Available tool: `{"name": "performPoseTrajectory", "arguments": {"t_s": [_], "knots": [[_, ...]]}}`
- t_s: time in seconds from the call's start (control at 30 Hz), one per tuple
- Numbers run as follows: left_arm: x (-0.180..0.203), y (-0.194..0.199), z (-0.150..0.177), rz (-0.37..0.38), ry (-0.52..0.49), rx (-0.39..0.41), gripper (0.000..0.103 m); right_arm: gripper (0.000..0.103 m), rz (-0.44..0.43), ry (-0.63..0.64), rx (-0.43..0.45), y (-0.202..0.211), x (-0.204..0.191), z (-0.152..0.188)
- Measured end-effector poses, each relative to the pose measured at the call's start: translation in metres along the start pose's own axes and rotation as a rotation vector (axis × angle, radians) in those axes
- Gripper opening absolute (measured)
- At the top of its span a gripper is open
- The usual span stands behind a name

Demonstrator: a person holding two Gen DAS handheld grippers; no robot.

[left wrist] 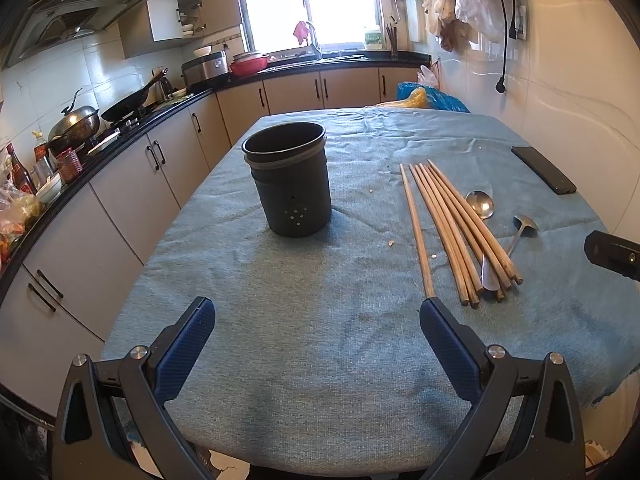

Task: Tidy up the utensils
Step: 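Lower the right tool to the large metal spoon and close on its handle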

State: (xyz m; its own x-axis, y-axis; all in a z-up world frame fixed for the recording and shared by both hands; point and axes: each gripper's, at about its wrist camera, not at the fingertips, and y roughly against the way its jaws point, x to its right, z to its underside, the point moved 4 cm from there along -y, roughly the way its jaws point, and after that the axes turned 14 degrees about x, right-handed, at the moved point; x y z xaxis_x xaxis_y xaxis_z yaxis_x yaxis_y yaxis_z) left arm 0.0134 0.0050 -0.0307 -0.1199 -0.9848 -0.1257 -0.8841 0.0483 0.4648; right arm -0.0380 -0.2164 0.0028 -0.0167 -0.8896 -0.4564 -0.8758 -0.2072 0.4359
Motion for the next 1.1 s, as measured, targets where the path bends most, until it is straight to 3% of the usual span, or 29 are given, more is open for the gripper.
{"name": "performPoseTrajectory", "arguments": {"t_s": [0.17,0.23,0.53,0.63,0.77,0.93,1.1], "knots": [[0.002,-0.003,-0.004,0.008,-0.003,-0.012,0.102,0.071,0.011,-0.034,-0.01,-0.004,0.011,-0.002],[0.001,-0.005,-0.009,0.006,0.003,-0.014,0.102,0.064,0.031,-0.065,-0.028,-0.008,0.02,-0.005],[0.005,-0.018,-0.038,0.069,0.027,-0.043,0.102,0.056,0.054,-0.363,-0.088,-0.038,0.068,-0.022],[0.009,-0.019,-0.042,0.076,0.014,-0.033,0.101,0.055,0.099,-0.42,-0.105,-0.052,0.078,-0.025],[0.011,-0.024,-0.046,0.09,-0.004,-0.039,0.089,0.055,0.123,-0.479,-0.129,-0.069,0.087,-0.028],[0.008,-0.032,-0.047,0.109,-0.008,-0.056,0.084,0.05,0.15,-0.511,-0.17,-0.091,0.088,-0.024],[0.007,-0.036,-0.051,0.109,-0.015,-0.045,0.084,0.041,0.188,-0.449,-0.181,-0.113,0.084,-0.027]]}}
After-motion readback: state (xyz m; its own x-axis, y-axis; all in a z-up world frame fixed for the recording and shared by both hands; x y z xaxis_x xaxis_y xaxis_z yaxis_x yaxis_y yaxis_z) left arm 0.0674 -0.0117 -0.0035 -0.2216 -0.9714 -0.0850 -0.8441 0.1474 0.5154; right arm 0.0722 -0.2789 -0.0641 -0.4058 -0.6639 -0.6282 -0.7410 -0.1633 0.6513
